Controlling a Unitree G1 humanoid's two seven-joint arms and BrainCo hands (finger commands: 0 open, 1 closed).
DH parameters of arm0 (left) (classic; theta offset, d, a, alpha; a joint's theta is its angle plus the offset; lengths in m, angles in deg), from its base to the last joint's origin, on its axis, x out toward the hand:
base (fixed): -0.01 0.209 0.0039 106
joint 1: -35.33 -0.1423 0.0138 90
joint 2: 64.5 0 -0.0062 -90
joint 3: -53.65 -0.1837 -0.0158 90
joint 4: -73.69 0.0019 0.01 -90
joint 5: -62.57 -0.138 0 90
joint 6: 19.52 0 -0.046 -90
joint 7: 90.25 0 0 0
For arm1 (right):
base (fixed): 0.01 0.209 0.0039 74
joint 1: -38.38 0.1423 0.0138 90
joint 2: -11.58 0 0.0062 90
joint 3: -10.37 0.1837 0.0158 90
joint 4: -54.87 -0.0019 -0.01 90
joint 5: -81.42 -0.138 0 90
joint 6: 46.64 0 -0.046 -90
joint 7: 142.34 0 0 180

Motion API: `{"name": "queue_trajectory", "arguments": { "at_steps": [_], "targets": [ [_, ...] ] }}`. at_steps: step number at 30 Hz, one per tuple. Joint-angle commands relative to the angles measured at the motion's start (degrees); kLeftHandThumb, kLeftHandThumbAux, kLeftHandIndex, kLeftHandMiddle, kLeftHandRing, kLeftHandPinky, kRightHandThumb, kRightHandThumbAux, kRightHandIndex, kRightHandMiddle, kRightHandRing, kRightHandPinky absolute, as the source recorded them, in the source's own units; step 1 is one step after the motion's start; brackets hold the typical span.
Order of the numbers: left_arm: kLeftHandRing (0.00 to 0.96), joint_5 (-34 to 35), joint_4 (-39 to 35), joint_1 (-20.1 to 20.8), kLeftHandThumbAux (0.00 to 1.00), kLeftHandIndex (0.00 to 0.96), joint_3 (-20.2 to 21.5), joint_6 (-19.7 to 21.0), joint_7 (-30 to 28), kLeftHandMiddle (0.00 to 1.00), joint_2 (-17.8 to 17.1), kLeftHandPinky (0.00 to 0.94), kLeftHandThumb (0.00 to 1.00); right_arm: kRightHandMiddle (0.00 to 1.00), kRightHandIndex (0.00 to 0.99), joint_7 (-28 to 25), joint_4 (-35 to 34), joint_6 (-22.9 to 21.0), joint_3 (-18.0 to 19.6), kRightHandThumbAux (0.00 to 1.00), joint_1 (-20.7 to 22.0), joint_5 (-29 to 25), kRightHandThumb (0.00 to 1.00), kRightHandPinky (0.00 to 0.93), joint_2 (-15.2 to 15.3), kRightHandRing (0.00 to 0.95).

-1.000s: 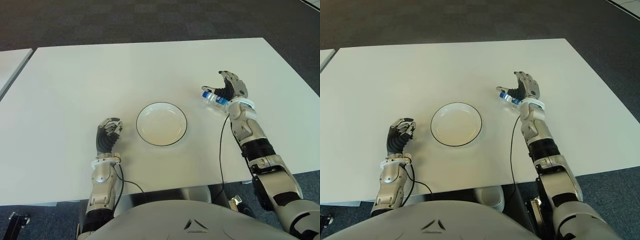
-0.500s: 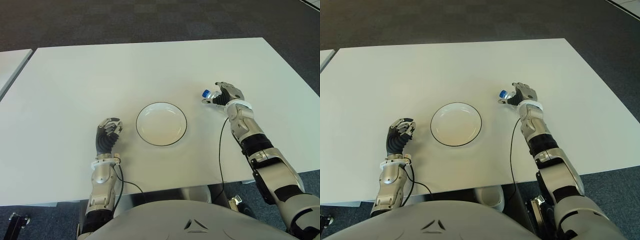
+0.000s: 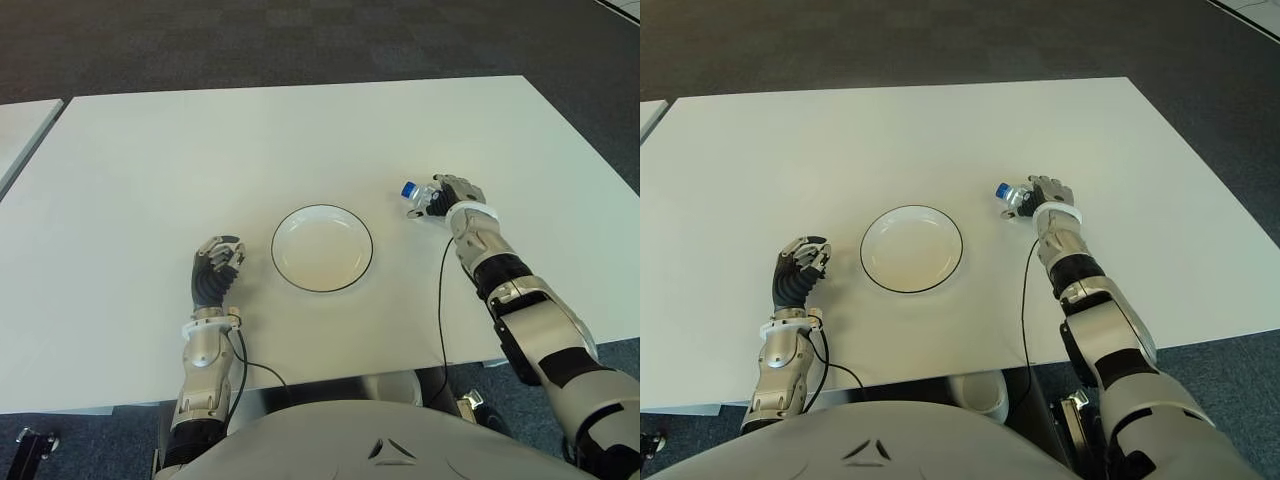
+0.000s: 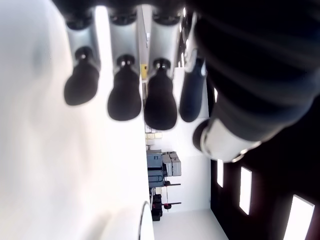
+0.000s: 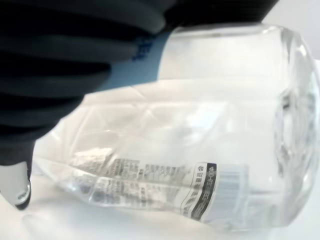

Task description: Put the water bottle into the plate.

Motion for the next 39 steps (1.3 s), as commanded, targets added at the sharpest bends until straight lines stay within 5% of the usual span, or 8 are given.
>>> {"name": "queue_trajectory", "arguments": {
  "at_steps": [1, 23, 27, 28, 31, 39],
  "targets": [
    [0.763, 0.1, -0.3, -0.4, 0.718, 0.433, 0.0, 1.0, -0.4, 0.753, -0.1, 0.762, 0.701, 0.000, 0.000, -0.5, 4.6, 0.9, -1.3, 0.550, -1.8, -1.4, 0.393, 0.000, -1.9, 0.000],
    [0.770, -0.2, -0.7, -0.3, 0.717, 0.434, -0.1, 0.5, -0.6, 0.762, -0.5, 0.773, 0.702, 0.035, 0.000, -0.1, 14.8, 0.9, -2.1, 0.616, -1.7, -3.7, 0.349, 0.000, -4.1, 0.007],
    [0.774, 0.2, -0.6, -0.2, 0.718, 0.433, -0.1, 0.2, -1.1, 0.765, -0.7, 0.773, 0.702, 0.131, 0.059, -0.1, 15.8, 0.2, -1.8, 0.635, -1.3, -4.3, 0.302, 0.119, -4.5, 0.096],
    [0.775, 0.3, -0.5, -0.2, 0.718, 0.433, 0.0, 0.2, -1.1, 0.765, -0.7, 0.773, 0.702, 0.242, 0.132, 0.0, 15.9, 0.1, -1.7, 0.643, -1.3, -4.5, 0.303, 0.236, -4.6, 0.213],
    [0.776, 0.4, -0.5, -0.1, 0.718, 0.433, 0.0, 0.1, -1.2, 0.766, -0.7, 0.774, 0.702, 0.375, 0.266, 0.1, 16.1, -0.3, -1.4, 0.659, -1.1, -5.0, 0.310, 0.372, -4.7, 0.351],
    [0.784, 0.3, -0.9, -0.3, 0.718, 0.434, 0.0, 0.5, -1.2, 0.772, -0.7, 0.782, 0.702, 0.501, 0.480, 0.6, 16.1, -1.9, 0.8, 0.744, -1.1, -7.5, 0.296, 0.513, -5.1, 0.472]
  ]
}}
